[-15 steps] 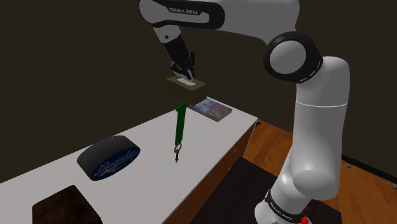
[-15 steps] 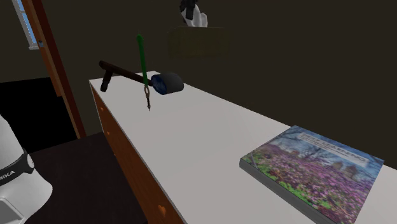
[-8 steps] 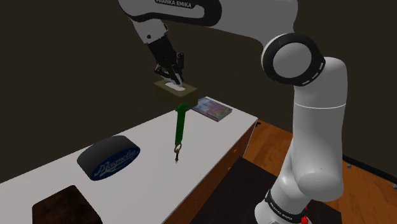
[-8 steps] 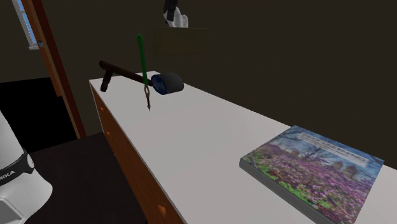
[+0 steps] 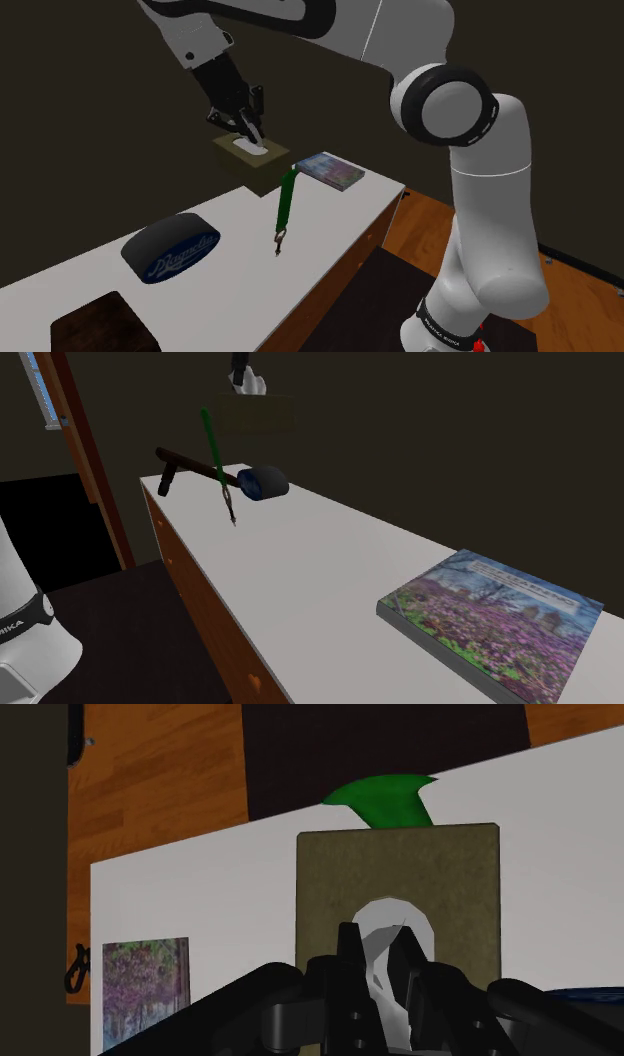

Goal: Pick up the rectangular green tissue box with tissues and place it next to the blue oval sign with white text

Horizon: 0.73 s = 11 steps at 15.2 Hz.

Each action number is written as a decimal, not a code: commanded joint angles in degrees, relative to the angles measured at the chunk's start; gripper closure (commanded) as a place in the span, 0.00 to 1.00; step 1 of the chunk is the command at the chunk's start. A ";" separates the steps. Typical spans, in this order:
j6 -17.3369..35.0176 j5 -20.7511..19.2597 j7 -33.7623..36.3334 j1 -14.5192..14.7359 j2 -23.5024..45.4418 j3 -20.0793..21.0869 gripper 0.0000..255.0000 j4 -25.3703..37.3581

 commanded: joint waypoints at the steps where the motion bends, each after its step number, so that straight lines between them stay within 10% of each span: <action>1: -2.34 0.53 2.50 2.23 2.75 0.60 1.00 4.56; 4: -6.77 0.97 5.93 6.16 8.48 1.21 1.00 14.11; 11: 2.21 2.95 7.87 4.22 3.13 1.76 1.00 -0.38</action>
